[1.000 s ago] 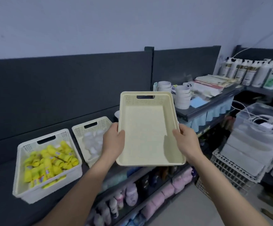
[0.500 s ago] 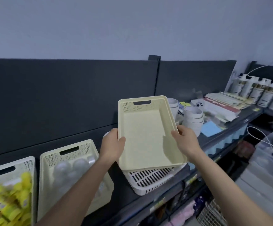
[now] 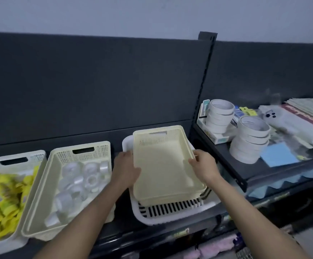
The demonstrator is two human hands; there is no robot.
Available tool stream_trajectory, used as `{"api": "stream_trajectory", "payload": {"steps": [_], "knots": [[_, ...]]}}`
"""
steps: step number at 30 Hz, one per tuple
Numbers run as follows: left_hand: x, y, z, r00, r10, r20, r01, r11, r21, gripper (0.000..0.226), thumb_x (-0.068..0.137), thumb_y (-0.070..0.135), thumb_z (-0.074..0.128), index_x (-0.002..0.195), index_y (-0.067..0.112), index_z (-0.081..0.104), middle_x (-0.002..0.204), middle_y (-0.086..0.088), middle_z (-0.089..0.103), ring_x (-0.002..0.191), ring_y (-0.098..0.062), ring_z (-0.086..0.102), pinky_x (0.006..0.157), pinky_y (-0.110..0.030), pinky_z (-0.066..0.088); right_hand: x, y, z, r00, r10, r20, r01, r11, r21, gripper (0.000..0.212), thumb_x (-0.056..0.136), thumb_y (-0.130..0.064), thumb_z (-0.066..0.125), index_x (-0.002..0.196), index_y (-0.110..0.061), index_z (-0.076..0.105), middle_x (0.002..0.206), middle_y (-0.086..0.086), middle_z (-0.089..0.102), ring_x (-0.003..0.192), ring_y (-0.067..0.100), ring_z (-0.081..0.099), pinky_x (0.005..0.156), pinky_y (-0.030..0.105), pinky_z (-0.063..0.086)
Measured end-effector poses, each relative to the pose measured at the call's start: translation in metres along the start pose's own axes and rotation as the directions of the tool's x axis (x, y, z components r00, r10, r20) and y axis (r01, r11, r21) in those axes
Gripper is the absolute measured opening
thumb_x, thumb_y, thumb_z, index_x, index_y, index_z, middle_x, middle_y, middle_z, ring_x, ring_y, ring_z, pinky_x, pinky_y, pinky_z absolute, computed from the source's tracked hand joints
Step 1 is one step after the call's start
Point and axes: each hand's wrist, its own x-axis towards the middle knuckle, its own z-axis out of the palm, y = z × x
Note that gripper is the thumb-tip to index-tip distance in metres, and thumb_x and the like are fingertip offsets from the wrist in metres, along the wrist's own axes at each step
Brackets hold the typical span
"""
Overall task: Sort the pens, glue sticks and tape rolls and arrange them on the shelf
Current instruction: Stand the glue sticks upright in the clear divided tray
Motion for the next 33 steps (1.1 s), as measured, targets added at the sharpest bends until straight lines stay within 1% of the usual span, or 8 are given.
{"api": "stream_trajectory", "payload": {"steps": [3,7,12,15,17,23,27,33], "knots": [[-0.004,-0.002,0.009,0.995,-0.048,-0.086,0.041,0.995,-0.088,0.022,0.068,-0.005,0.057,0.084,0.005,0.044,0.089,-0.009,0.045,0.078,-0.02,0.042,0.051,-0.017,0.027,0.008,0.01,0.004,0.996,-0.078,0.048,0.082,0.992,-0.094,0.024,0.083,0.002,0.049,0.103,-0.003,0.062,0.092,0.01,0.067,0.087,0.028,0.062,0.073,0.036,0.052],[-0.011,0.004,0.017,0.984,-0.042,-0.173,0.013,0.986,-0.167,0.03,0.065,-0.015,0.048,0.068,0.012,0.035,0.074,-0.002,0.042,0.072,-0.022,0.04,0.051,-0.016,0.026,0.019,0.02,0.006,0.986,-0.14,0.09,0.153,0.974,-0.167,0.034,0.089,-0.003,0.05,0.122,-0.006,0.058,0.1,0.011,0.066,0.086,0.021,0.058,0.068,0.025,0.042],[-0.009,0.02,0.029,0.974,-0.116,-0.197,0.074,0.975,-0.21,0.022,0.068,-0.016,0.041,0.079,-0.003,0.056,0.09,-0.014,0.058,0.094,-0.032,0.053,0.068,-0.029,0.039,0.026,0.022,0.004,0.978,-0.186,0.095,0.199,0.966,-0.164,0.04,0.093,-0.005,0.052,0.133,-0.008,0.052,0.128,0.012,0.058,0.11,0.023,0.058,0.084,0.022,0.043],[-0.007,0.028,0.034,0.977,-0.136,-0.164,0.101,0.974,-0.203,0.033,0.077,-0.01,0.045,0.107,-0.011,0.06,0.112,-0.022,0.06,0.111,-0.036,0.051,0.092,-0.045,0.044,0.025,0.02,0.006,0.969,-0.234,0.081,0.245,0.953,-0.181,0.039,0.093,-0.006,0.052,0.132,-0.007,0.052,0.128,0.012,0.058,0.108,0.021,0.06,0.081,0.012,0.035],[-0.01,0.028,0.032,0.974,-0.148,-0.172,0.108,0.968,-0.226,0.035,0.083,0.001,0.053,0.117,-0.003,0.059,0.121,-0.015,0.059,0.118,-0.029,0.05,0.098,-0.034,0.041,0.021,0.013,0.008,0.964,-0.258,0.069,0.266,0.95,-0.161,0.038,0.093,-0.007,0.052,0.131,-0.007,0.053,0.128,0.01,0.058,0.112,0.02,0.058,0.084,0.012,0.034],[-0.03,0.009,-0.001,0.93,-0.153,-0.333,0.079,0.971,-0.224,0.036,0.087,0.022,0.063,0.121,0.013,0.058,0.119,0.003,0.056,0.115,-0.016,0.049,0.085,-0.013,0.031,0.0,-0.035,0.022,0.912,-0.402,0.08,0.406,0.913,-0.044,0.034,0.093,-0.012,0.053,0.126,-0.011,0.057,0.127,0.005,0.058,0.118,0.018,0.052,0.098,0.024,0.036],[-0.047,-0.014,-0.037,0.894,-0.197,-0.402,0.09,0.958,-0.271,0.045,0.087,0.021,0.064,0.13,0.014,0.053,0.13,-0.001,0.051,0.118,-0.018,0.05,0.102,-0.028,0.04,-0.017,-0.081,0.045,0.872,-0.479,0.097,0.477,0.878,0.049,0.033,0.092,-0.014,0.054,0.124,-0.016,0.06,0.126,-0.001,0.06,0.118,0.012,0.051,0.091,0.007,0.024],[-0.08,-0.082,-0.098,0.85,-0.235,-0.472,0.123,0.958,-0.257,0.044,0.086,0.02,0.066,0.128,0.012,0.055,0.128,-0.003,0.055,0.119,-0.019,0.052,0.102,-0.035,0.042,-0.052,-0.151,0.103,0.828,-0.533,0.176,0.513,0.845,0.149,0.03,0.091,-0.013,0.054,0.12,-0.015,0.062,0.114,0.0,0.062,0.101,0.013,0.055,0.083,0.017,0.035]]}}
